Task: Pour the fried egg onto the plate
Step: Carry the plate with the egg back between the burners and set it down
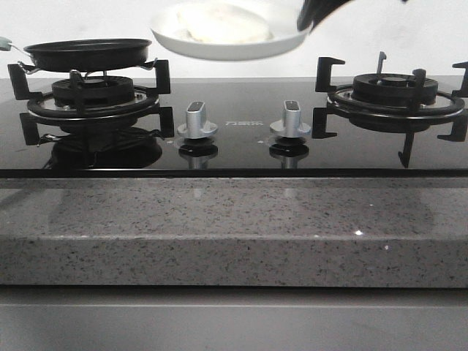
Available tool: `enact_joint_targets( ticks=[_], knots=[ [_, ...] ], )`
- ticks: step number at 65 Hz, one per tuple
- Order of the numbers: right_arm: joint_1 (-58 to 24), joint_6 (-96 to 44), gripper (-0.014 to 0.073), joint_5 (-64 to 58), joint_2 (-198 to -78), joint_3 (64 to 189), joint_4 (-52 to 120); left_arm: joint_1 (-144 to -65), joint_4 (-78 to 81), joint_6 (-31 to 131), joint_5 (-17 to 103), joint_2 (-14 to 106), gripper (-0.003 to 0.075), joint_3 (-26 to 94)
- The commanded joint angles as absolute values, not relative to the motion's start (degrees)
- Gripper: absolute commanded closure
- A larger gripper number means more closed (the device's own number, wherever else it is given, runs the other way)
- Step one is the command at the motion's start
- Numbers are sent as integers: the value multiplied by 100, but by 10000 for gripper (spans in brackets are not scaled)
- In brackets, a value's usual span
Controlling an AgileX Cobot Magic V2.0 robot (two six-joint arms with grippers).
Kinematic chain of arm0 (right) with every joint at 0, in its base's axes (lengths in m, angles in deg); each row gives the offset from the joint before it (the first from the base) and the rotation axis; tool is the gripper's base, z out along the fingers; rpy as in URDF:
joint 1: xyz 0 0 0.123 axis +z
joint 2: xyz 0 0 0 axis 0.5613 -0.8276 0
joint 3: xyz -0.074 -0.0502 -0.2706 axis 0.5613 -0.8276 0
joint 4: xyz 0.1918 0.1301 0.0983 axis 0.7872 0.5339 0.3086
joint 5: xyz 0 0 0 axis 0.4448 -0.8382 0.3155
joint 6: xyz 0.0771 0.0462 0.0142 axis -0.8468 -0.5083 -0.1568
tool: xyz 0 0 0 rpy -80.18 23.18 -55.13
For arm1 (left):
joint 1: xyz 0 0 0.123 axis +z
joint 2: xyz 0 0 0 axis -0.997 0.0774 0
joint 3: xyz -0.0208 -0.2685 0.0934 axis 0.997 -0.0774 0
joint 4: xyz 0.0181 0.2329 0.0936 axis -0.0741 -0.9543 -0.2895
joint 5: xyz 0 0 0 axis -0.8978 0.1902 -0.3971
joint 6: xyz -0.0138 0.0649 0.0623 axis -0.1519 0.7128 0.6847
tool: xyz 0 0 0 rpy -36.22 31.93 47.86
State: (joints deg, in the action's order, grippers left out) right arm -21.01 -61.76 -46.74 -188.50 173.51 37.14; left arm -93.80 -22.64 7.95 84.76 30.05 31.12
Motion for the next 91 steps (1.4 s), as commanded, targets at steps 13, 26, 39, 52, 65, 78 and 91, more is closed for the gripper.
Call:
enact_joint_targets(
  ticks=[13, 26, 39, 52, 65, 78, 91],
  knots=[
    [-2244, -6596, 585, -4652, -19180, 17762, 3776, -9420, -2218, 719, 8081, 2985, 167, 3249],
    [-2244, -6596, 354, -4735, -19309, 17762, 3775, -9420, -2218, 719, 8081, 2985, 167, 3249],
    [-2244, -6596, 297, -4764, -19122, 17895, 3769, -9420, -2218, 719, 8081, 2985, 167, 3249],
    [-2244, -5850, 297, -5292, -18569, 17866, 3766, -9420, -2218, 719, 8081, 2985, 167, 3249],
    [-2120, -4865, 297, -6029, -17711, 17795, 3766, -9420, -2218, 719, 8081, 2985, 167, 3249],
    [-2099, -4610, 297, -5228, -16113, 16439, 3572, -9420, -2218, 719, 8081, 2985, 167, 3249],
    [-2099, -4521, 297, -4574, -14598, 14731, 3094, -9420, -2218, 719, 8081, 2985, 167, 3249]
  ],
)
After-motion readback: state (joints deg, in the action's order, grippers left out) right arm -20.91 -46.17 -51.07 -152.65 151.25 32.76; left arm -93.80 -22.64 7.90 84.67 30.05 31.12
